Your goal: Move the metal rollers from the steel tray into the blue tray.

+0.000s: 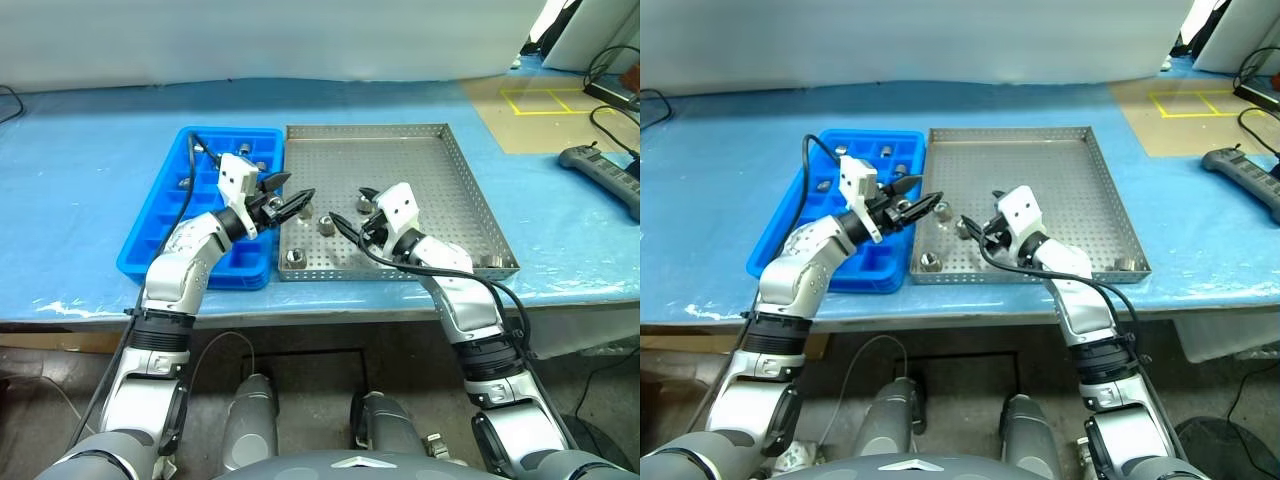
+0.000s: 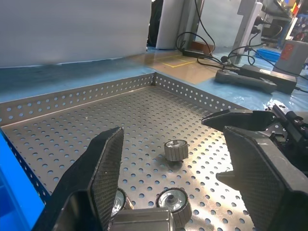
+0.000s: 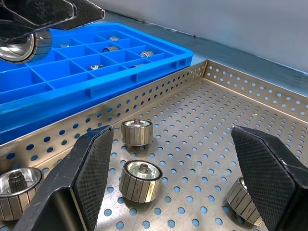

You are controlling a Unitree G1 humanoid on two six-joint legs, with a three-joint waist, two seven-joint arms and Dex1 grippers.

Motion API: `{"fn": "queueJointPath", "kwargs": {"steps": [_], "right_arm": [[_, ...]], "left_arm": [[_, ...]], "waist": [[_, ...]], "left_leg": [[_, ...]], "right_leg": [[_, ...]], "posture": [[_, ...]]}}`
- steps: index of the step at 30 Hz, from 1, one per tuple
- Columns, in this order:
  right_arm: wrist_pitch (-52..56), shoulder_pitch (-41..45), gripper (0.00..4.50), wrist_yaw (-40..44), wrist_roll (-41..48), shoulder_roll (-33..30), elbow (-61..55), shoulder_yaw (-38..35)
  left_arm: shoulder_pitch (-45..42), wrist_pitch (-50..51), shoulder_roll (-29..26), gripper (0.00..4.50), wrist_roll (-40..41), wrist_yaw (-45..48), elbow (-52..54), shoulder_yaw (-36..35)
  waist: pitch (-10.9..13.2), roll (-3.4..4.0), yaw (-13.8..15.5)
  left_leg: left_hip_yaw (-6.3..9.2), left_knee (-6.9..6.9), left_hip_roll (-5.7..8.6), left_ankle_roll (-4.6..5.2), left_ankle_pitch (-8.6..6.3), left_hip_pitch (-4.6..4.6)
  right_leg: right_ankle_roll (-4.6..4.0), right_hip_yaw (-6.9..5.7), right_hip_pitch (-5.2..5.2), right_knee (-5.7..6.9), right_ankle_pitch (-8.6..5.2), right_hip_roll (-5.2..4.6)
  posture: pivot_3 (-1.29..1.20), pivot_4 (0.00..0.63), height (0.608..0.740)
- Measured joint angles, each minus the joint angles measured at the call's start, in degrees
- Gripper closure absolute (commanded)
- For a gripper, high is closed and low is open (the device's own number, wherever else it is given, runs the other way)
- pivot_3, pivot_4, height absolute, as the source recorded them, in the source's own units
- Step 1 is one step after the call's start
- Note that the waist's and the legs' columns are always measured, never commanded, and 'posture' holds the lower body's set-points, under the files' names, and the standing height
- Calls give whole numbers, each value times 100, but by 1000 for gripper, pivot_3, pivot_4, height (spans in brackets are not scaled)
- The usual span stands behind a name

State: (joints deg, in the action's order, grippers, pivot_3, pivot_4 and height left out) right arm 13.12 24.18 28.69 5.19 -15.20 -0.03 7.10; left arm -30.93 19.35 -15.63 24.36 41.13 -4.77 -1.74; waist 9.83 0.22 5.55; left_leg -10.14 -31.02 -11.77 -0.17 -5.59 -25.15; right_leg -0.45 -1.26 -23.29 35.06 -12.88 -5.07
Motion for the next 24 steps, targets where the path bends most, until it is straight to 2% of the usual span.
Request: {"fn": "queueJointPath", "kwargs": {"steps": [7,14,20,24], "right_arm": [[-4,341,399,30,64,69,14,-17],[274,284,399,651,355,60,-93,208],[415,541,399,1328,419,-200,-224,453],[302,695,399,1647,348,-412,-253,638]], "left_arm": [[-55,196,40,999,330,99,-98,-155],[-533,1323,13,999,1291,443,-179,-436],[-1006,2333,-233,999,1767,1145,-966,-462],[-1340,2488,-278,999,1689,1491,-1586,-315]], "waist": [[0,0,2],[0,0,6],[1,1,4],[1,1,22]], "left_leg": [[0,0,0,0,0,0],[-1,0,1,2,-1,-2],[-1,-1,1,0,0,1],[-1,-2,4,2,-1,-2]], "right_leg": [[0,-1,0,1,0,0],[-1,-1,-1,0,0,0],[-1,0,1,3,0,0],[-1,-1,4,-1,0,-2]], "posture": [[21,150,740],[20,150,740],[7,150,740],[-10,150,740]]}}
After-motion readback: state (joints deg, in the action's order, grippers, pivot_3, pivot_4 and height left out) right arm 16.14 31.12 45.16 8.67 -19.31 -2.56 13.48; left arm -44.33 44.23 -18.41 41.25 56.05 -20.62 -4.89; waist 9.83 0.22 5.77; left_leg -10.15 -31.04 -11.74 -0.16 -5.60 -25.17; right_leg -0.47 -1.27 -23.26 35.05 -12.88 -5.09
